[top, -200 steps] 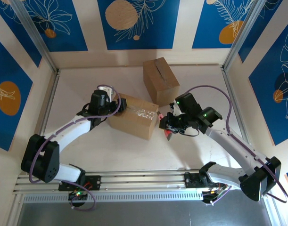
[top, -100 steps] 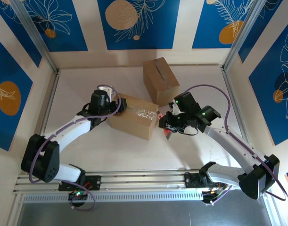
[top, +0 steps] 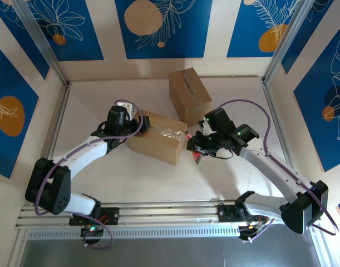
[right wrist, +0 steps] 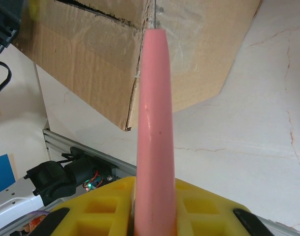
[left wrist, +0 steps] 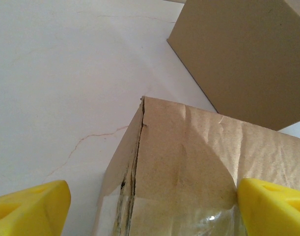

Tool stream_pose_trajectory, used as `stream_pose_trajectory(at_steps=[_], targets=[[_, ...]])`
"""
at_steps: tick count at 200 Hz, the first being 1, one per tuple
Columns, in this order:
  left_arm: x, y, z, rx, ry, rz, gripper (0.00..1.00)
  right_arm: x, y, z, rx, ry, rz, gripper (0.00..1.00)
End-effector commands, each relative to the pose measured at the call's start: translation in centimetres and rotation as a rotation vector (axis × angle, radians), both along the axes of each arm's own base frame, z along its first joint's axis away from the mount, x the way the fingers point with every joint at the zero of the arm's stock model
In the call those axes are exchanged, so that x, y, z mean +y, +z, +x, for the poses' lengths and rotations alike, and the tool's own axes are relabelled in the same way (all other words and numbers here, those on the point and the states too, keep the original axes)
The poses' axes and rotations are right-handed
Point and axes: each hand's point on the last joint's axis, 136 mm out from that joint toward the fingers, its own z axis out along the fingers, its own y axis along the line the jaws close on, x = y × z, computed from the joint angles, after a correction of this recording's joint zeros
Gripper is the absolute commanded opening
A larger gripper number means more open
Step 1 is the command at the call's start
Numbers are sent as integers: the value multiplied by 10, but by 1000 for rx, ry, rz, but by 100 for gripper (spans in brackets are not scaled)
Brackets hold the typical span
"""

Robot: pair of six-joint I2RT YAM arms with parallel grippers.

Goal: Unpack the express box

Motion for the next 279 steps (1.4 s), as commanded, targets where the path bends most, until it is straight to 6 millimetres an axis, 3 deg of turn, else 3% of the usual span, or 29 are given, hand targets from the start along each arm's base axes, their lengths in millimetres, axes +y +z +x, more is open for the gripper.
stream_pose_trajectory(at_steps=[1,122,279], targets=[[19,-72,-32,233,16,144,88,5,4,-2,6,10,22,0],[23,-93,-37,295,40,162,87,15,-9,-28,63,17,38,0],[21,-101,-39,317,37,155,87,31,-12,-60,91,32,61,0]])
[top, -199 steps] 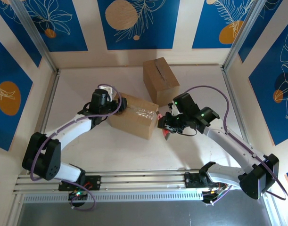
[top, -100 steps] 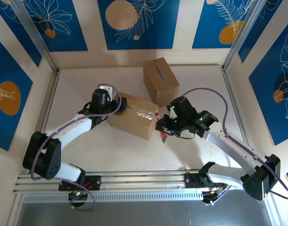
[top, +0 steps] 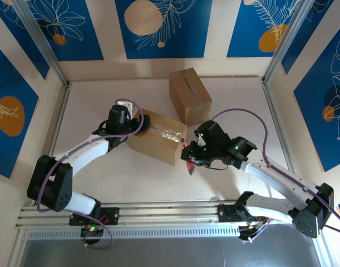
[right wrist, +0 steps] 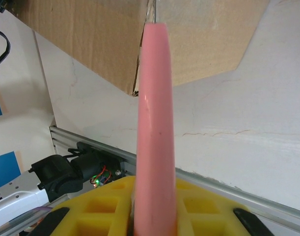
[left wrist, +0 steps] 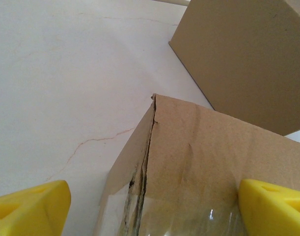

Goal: Unpack the express box

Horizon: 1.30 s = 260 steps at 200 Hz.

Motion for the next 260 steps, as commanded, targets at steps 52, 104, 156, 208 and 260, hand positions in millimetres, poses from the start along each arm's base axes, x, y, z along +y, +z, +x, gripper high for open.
stream_pose_trajectory(at_steps=[52,104,156,208,260], targets=[[23,-97,-46,315,25,160,87,10,3,-33,75,72,40,0],[23,-100,-46,323,24,161,87,6,4,-40,74,63,43,0],[20,-92,-44,312,11,154,88,-6,4,-40,50,46,-1,0],[16,8,-19,171,-23,195,92,-63,8,-17,-41,-47,-189,0],[11,88,33,55,-25,281,86,-77,-7,23,-85,-82,-328,0]])
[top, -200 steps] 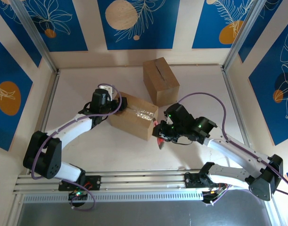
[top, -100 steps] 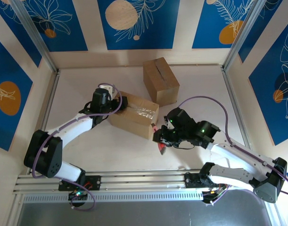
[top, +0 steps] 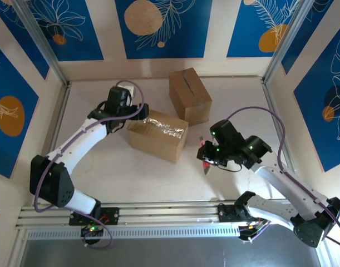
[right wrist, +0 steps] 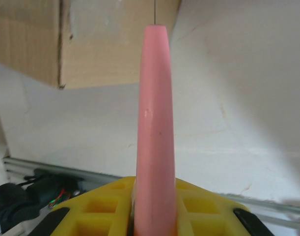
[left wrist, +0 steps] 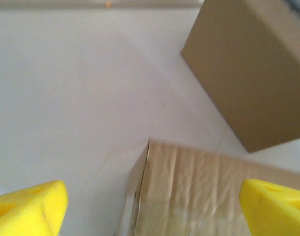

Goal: Unpack the express box

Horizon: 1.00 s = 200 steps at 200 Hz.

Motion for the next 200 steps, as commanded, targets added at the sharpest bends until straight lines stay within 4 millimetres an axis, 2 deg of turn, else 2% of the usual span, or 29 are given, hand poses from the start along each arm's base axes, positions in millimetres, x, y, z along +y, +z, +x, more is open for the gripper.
stream_pose_trajectory(at_steps=[1,23,50,75,89,105,127,172,200], targets=[[5,3,15,38,-19,120,86,-7,-8,16,-28,19,-102,0],[-5,-11,51,81,-40,159,80,-3,-19,33,-22,3,-135,0],[-17,-39,88,129,-72,181,80,6,-31,50,-9,-18,-151,0],[-17,-67,104,194,-71,221,79,17,-42,61,13,-26,-146,0],[-11,-77,102,227,-61,244,79,25,-46,68,20,-23,-130,0],[-1,-80,91,250,-39,276,78,39,-48,77,25,-5,-102,0],[19,-78,68,276,6,324,79,64,-46,91,26,47,-68,0],[59,-88,0,366,118,360,79,120,-31,130,-8,161,-1,0],[74,-99,-38,424,181,340,79,149,-20,161,-48,219,20,0]])
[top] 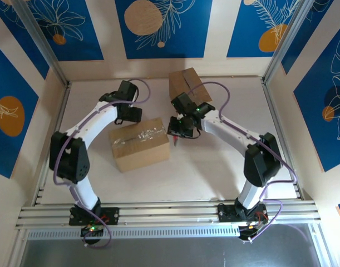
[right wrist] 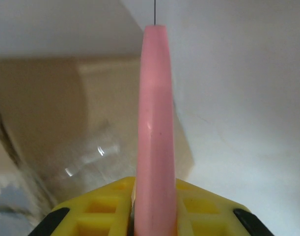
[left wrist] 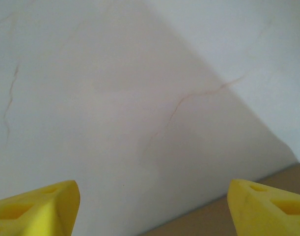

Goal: Unpack the express box

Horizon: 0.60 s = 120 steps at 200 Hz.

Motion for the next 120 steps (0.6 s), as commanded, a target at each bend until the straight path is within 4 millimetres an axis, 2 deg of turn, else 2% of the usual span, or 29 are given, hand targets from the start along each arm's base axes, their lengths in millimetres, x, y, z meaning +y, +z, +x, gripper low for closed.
stream_pose_trajectory(at_steps=[1,34,46,62,77,90,120], targets=[[23,-14,-36,73,99,21,79,32,23,22,-58,96,73,0],[30,-23,-66,107,145,-16,79,50,30,62,-113,126,65,0],[30,-24,-74,114,146,-31,79,49,34,72,-122,122,52,0],[35,-19,-80,103,154,-23,79,36,39,75,-141,111,-2,0],[48,-9,-85,83,177,24,80,19,47,67,-167,95,-62,0],[60,5,-88,62,205,62,80,-2,54,53,-189,79,-118,0],[92,39,-101,19,294,146,79,-55,60,-4,-221,49,-291,0]])
